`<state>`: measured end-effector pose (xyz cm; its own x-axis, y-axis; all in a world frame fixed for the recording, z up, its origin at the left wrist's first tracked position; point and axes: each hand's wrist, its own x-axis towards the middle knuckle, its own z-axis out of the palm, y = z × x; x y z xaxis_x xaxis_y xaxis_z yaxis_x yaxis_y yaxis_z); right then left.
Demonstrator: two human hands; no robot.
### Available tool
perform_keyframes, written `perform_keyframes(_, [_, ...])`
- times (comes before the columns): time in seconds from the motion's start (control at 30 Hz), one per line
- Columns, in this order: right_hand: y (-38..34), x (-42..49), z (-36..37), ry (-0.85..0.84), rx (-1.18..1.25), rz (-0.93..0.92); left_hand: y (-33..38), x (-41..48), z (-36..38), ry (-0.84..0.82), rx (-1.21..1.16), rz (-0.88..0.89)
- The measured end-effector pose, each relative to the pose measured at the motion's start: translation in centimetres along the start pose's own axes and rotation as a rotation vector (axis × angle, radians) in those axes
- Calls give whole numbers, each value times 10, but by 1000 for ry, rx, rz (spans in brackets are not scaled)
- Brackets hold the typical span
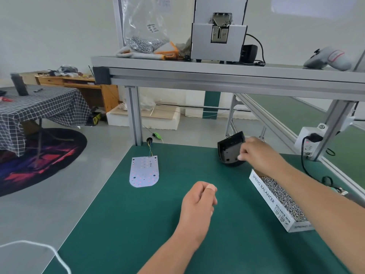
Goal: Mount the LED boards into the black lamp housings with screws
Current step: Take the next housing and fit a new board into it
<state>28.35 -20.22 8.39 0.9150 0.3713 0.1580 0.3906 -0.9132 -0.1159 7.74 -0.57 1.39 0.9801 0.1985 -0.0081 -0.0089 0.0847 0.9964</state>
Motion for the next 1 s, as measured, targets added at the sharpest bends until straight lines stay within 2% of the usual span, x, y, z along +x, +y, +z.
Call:
perform_keyframes(0.1, [-33, -16, 2, -5, 32, -37, 0, 2, -1, 27, 1, 15])
perform_keyframes(0.17, [-50, -37, 4, -16, 40, -76, 1, 4, -7, 94, 92, 76])
perform_keyframes(0.27, [-65, -81, 9, -45, 51, -111, 4, 18, -31, 306, 280, 133])
perform_keyframes(0.33, [-66, -109, 13, -52, 47, -120, 8, 28, -52, 452, 492, 110])
perform_keyframes(0.43, [-62, -143, 17, -68, 71, -137, 7, 40, -80, 570, 766, 60])
perform_keyframes(0.5, [-60, -161, 17, -68, 60, -167, 5, 43, -94, 558, 905, 5])
perform_keyframes(0.63, [-50, -186, 12, -85, 18, -222, 1, 45, -99, 395, 1154, -114])
perform_keyframes(0.7, [-39, -194, 6, -135, 25, -224, 4, 42, -92, 348, 1226, -114])
perform_keyframes(0.87, [-14, -199, -16, -352, 165, -207, 17, 23, -75, 373, 1316, -78])
perform_keyframes(0.93, [-15, -196, -21, -334, 179, -180, 21, 15, -65, 361, 1365, -50])
perform_keyframes(1.0, [-25, -186, -24, -236, 219, -128, 23, 9, -57, 321, 1392, -22])
